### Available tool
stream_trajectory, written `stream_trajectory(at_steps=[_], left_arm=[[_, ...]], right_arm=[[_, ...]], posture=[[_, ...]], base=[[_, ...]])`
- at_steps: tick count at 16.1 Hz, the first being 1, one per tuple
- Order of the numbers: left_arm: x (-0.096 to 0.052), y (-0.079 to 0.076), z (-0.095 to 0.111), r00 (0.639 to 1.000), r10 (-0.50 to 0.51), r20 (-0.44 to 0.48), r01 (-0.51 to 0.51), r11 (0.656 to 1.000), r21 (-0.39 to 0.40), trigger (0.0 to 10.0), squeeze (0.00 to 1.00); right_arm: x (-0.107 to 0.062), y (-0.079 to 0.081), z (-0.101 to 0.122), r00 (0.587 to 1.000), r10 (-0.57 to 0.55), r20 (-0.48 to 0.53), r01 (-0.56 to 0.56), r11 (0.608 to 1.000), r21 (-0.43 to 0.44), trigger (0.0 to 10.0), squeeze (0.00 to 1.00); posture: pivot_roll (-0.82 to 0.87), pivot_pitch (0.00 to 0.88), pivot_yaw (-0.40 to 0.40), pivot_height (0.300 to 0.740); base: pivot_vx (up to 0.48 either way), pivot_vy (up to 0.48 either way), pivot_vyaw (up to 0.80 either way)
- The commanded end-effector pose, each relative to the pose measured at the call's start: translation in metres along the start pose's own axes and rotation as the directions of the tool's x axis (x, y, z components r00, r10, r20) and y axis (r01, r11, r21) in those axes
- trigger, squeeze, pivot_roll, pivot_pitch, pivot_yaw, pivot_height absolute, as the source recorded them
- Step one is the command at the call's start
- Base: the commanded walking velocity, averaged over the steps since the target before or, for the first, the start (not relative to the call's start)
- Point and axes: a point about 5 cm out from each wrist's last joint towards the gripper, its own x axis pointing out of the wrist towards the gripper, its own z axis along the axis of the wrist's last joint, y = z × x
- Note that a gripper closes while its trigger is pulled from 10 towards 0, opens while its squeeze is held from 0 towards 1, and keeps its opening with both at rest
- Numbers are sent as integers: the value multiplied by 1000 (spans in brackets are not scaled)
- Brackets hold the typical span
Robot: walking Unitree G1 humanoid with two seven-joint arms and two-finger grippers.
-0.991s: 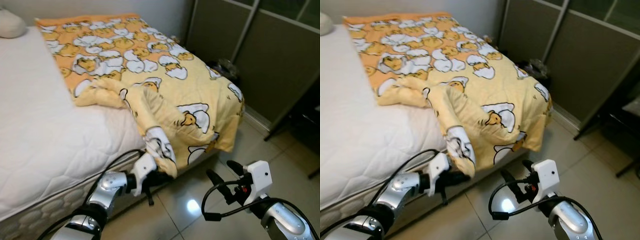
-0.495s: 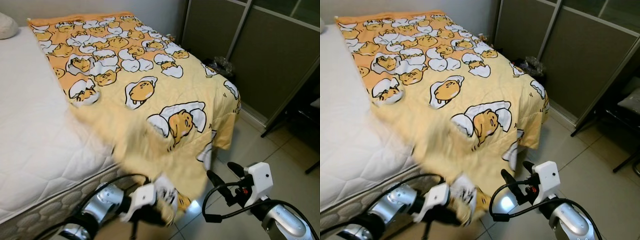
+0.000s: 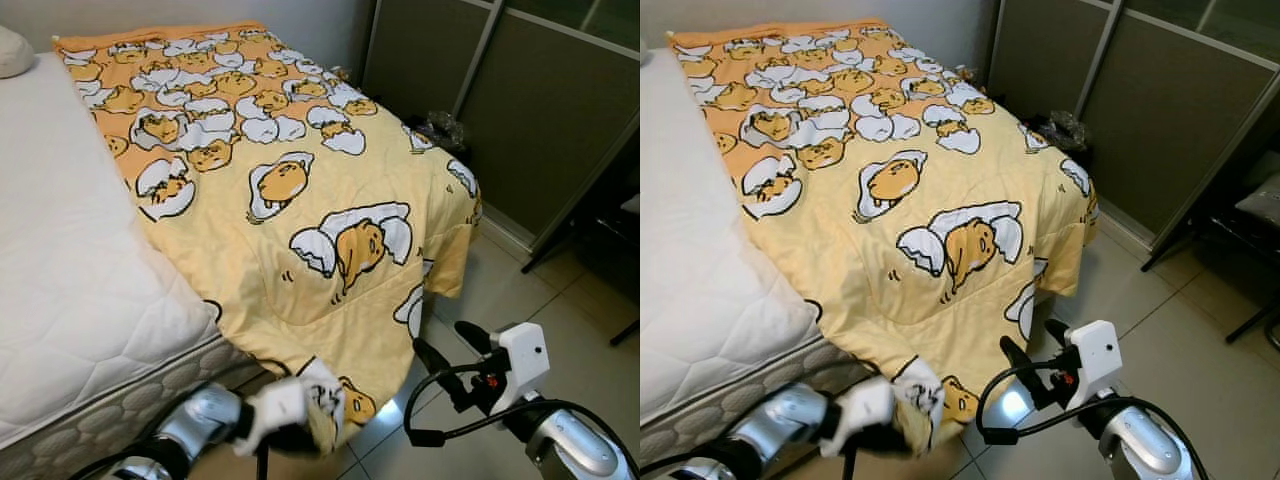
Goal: Clean up the room
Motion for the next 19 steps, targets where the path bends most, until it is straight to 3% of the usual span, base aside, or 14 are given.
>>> stream_trajectory(at_steps=[1,2,5,7,8,10,13,14,15,17,18,19], left_arm=[[-15,18,10,994,95,54,-93,995,-45,0,0],[-17,20,11,995,86,46,-85,996,-27,0,0],[0,-1,1,983,-104,-153,126,981,146,0,0],[6,-11,-5,959,-170,-229,212,962,173,0,0],[8,-18,-14,929,-200,-310,266,945,190,0,0],[12,-23,-21,920,-184,-345,265,943,204,0,0],[38,-35,-9,972,-186,-144,201,975,96,0,0],[49,-36,7,983,-179,33,179,984,-16,0,0],[55,-31,25,966,-213,147,224,973,-62,0,0],[53,-23,38,954,-292,70,291,957,14,0,0],[69,-34,43,935,-353,27,352,935,34,0,0],[73,-37,44,929,-371,17,370,928,36,0,0]], right_arm=[[-2,-1,7,1000,-8,15,8,1000,-5,10000,12],[-2,1,8,1000,-6,16,6,1000,-5,10000,16],[2,7,13,1000,3,20,-3,1000,-7,10000,16],[3,14,17,1000,9,21,-8,1000,-8,10000,12],[3,22,19,1000,14,17,-14,1000,-5,10000,12],[3,29,20,1000,19,12,-19,1000,-1,10000,12],[2,40,16,999,38,-19,-38,999,3,10000,12],[0,42,14,999,39,-36,-39,999,1,10000,16],[-2,45,14,998,38,-49,-38,999,0,10000,12],[-4,53,19,998,39,-52,-39,999,-2,10000,12],[4,63,20,998,43,-53,-43,999,2,10000,16],[8,68,20,998,44,-54,-44,999,6,10000,12]], posture=[[-243,0,-43,740],[-243,0,-43,740],[-243,0,-39,740],[-250,0,-40,740],[-250,0,-40,740],[-256,0,-47,740],[-267,6,-63,740],[-272,9,-71,740],[-284,23,-85,740],[-318,51,-103,740],[-334,62,-107,740],[-343,71,-106,740]], base=[[0,0,0],[0,0,0],[0,0,0],[0,0,0],[0,0,0],[0,0,0],[0,0,0],[0,0,0],[0,0,0],[0,0,0],[0,0,0],[0,0,0]])
